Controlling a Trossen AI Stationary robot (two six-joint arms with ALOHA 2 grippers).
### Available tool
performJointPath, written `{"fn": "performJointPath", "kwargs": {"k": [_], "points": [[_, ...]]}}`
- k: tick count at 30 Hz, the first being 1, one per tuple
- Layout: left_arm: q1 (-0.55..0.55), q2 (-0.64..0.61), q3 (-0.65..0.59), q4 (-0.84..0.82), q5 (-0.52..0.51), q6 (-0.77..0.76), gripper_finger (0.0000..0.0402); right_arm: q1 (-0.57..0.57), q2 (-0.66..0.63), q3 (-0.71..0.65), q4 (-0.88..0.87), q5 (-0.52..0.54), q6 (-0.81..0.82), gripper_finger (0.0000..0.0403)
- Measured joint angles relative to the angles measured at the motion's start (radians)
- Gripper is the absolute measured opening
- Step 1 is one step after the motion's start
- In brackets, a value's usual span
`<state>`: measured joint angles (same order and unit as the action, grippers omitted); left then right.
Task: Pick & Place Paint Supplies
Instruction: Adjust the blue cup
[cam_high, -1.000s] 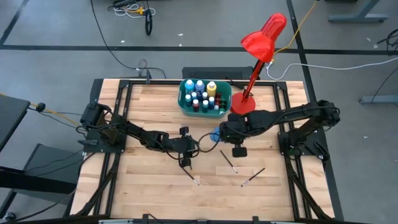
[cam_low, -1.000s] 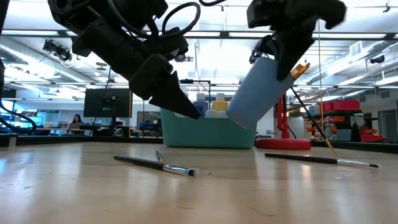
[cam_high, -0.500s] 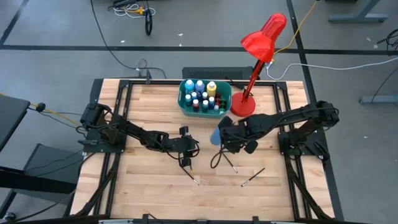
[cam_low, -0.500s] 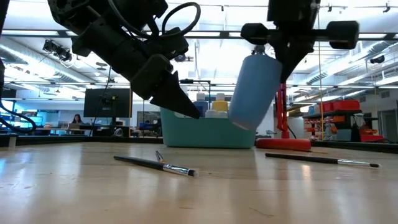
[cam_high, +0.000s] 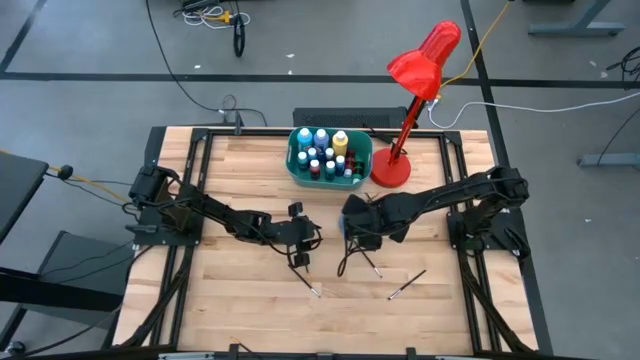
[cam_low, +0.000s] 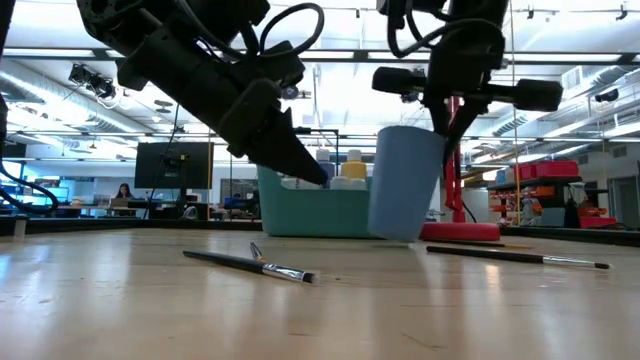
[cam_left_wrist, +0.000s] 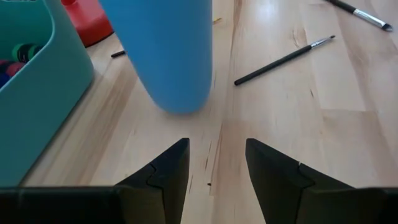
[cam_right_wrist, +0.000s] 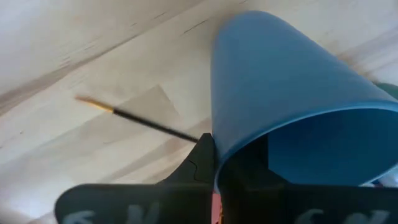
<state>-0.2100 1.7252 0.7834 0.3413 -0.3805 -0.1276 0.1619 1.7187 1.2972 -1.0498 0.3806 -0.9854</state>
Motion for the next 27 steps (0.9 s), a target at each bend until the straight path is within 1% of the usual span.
{"fn": "performJointPath", "kwargs": {"k": [4,7,10,12,17,20,23,27], "points": [[0.0,0.0,0.0,0.019,0.0,0.0,0.0167,-0.001,-0.001,0.0,0.056,0.006,0.009,0.0025],[0.0,0.0,0.0,0.017,0.0,0.0,0.0167,-0.001,-0.002,0.0,0.051,0.004,-0.038,0.0039],[0.0,0.0,0.0,0.016,0.001,0.0,0.0167,-0.001,-0.002,0.0,0.065,0.012,-0.089,0.0042],[0.0,0.0,0.0,0.017,0.011,0.0,0.0167,-0.001,-0.002,0.0,0.079,0.034,-0.096,0.0042],[-0.002,0.0,0.0,0.017,0.067,-0.003,0.0167,-0.001,-0.002,0.0,0.131,0.056,-0.095,0.0044],[-0.015,0.0,0.0,0.017,0.073,-0.019,0.0167,0.0,-0.002,0.0,0.154,0.055,-0.094,0.0051],[-0.032,0.0,0.0,0.017,0.111,-0.02,0.0167,0.0,-0.002,0.0,0.17,0.049,-0.09,0.0062],[-0.065,0.0,0.0,0.017,0.115,-0.028,0.0167,0.0,-0.002,0.0,0.22,0.049,-0.018,0.0078]]}}
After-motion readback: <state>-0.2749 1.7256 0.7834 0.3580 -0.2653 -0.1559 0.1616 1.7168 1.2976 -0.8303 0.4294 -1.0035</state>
